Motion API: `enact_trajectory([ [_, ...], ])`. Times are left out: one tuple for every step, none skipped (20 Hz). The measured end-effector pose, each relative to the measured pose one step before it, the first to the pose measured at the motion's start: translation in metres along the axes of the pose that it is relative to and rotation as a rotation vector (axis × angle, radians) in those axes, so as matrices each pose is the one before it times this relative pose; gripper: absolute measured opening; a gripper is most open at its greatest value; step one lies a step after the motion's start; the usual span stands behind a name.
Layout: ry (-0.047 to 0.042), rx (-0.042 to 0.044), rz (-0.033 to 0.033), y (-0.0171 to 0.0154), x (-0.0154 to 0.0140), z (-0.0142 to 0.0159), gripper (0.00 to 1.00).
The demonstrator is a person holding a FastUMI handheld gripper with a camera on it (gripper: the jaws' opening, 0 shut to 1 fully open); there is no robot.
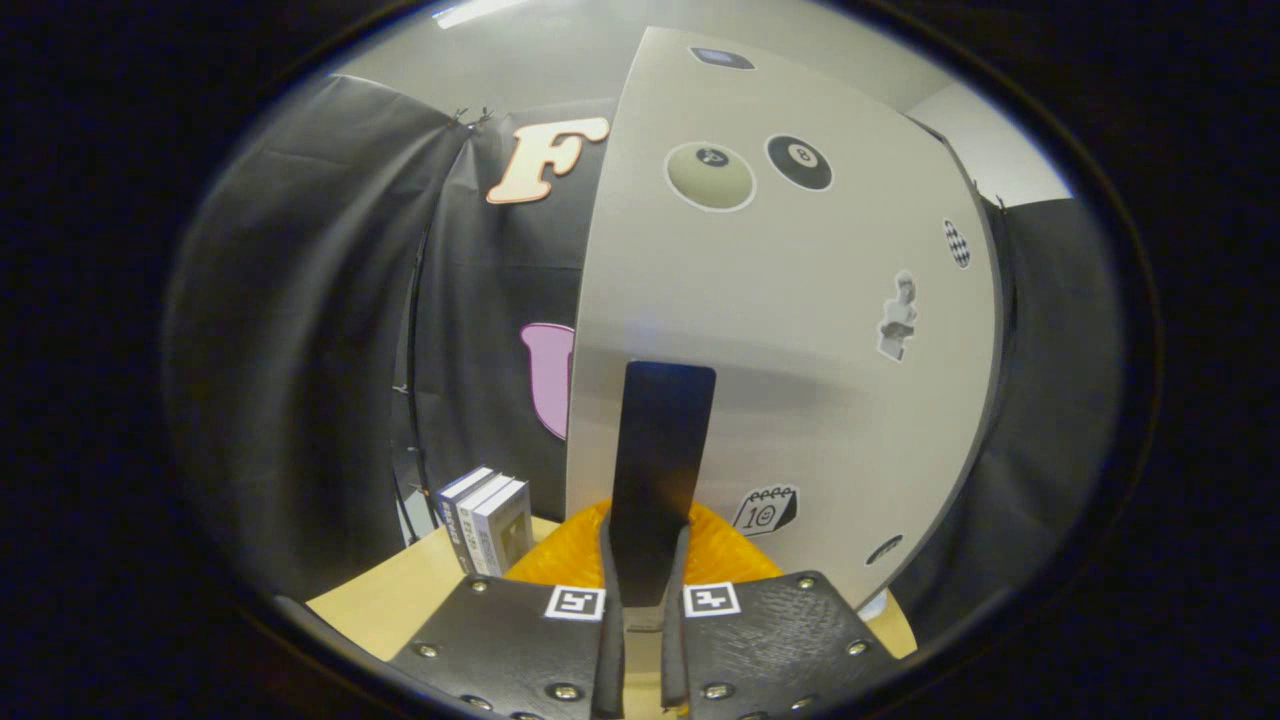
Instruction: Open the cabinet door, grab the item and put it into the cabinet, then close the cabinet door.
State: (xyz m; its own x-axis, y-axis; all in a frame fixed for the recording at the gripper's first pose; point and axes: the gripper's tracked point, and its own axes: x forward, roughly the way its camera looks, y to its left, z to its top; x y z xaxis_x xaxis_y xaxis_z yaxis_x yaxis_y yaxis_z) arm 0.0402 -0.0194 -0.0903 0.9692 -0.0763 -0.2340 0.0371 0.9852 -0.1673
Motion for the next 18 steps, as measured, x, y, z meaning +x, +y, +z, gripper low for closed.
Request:
enact_trajectory([
  [0.00048,0.00296,0.00161,-0.00084,-0.00278,-0.00021,0.14],
  [0.00233,0.0006,0.00191,-0.00127,-0.00297,-0.00042,0.14],
  [-0.00048,0.00143,0.00127,-0.00079,-0.00355,-0.00069,0.15],
  [0.00199,0.00346,-0.00053,-0.00172,-0.00337,-0.00038,0.15],
  [0.00021,0.0031,-0.00022,-0.00058,-0.00486,-0.00078,0.14],
  [0.00083,0.00186,-0.00064,-0.00213,-0.00504,-0.00042,0.14],
  [0.0008,0.00077,-0.00173,-0.00236,-0.00492,-0.00143,0.15],
  [0.00086,0.00244,-0.0026,-0.00295,-0.00574,-0.00044,0.15],
  [0.00164,0.00263,-0.00271,-0.00375,-0.00477,-0.00071,0.15],
  [0.00093,0.00486,-0.00108,-0.00169,-0.00534,-0.00033,0.14],
  [0.00367,0.00523,0.00128,-0.00051,-0.00365,-0.00268,0.14],
  [0.00219,0.0053,0.00311,-0.00205,-0.0029,-0.00006,0.15],
  [0.00253,0.00395,0.00649,-0.0037,-0.00184,-0.00002,0.15],
  [0.00048,0.00305,0.01182,-0.00297,-0.00239,0.0,0.14],
  [0.00234,0.00786,0.01692,-0.00267,-0.00319,-0.00075,0.15],
  [0.00734,0.0134,0.01836,-0.00268,-0.00158,-0.00041,0.14],
  [0.00671,0.01367,0.01722,-0.00258,-0.00258,0.00009,0.14],
  [0.00607,0.0056,0.01345,-0.001,-0.00352,-0.00053,0.14],
])
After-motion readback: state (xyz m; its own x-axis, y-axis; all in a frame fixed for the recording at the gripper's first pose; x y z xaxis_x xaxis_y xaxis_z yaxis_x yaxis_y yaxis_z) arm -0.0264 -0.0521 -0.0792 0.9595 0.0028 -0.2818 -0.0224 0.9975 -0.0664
